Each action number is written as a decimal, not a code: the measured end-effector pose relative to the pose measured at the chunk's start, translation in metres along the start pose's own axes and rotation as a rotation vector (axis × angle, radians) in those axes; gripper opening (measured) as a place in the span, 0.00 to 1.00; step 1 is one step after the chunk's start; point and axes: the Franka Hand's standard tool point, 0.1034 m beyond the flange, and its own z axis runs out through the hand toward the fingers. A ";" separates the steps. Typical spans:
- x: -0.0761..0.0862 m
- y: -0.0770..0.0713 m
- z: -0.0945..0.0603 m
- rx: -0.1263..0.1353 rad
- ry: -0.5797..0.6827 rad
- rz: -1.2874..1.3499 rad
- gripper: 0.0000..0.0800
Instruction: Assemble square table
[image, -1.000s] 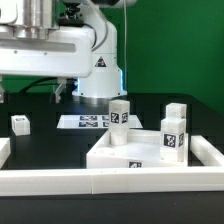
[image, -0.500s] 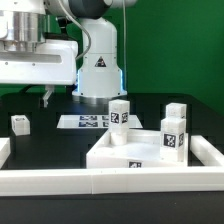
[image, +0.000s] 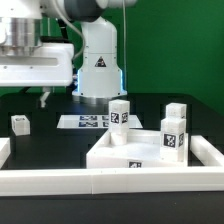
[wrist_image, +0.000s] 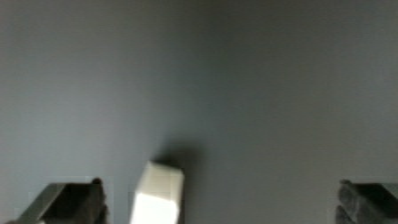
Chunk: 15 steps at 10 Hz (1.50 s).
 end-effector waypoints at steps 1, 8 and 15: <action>-0.018 0.000 0.006 0.012 -0.015 0.021 0.81; -0.043 -0.023 0.014 0.060 -0.055 0.039 0.81; -0.033 -0.025 0.031 0.110 -0.347 0.047 0.81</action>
Offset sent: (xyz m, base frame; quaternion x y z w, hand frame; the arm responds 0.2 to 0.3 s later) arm -0.0362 0.0097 0.0003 0.0110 0.0001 0.0056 0.9999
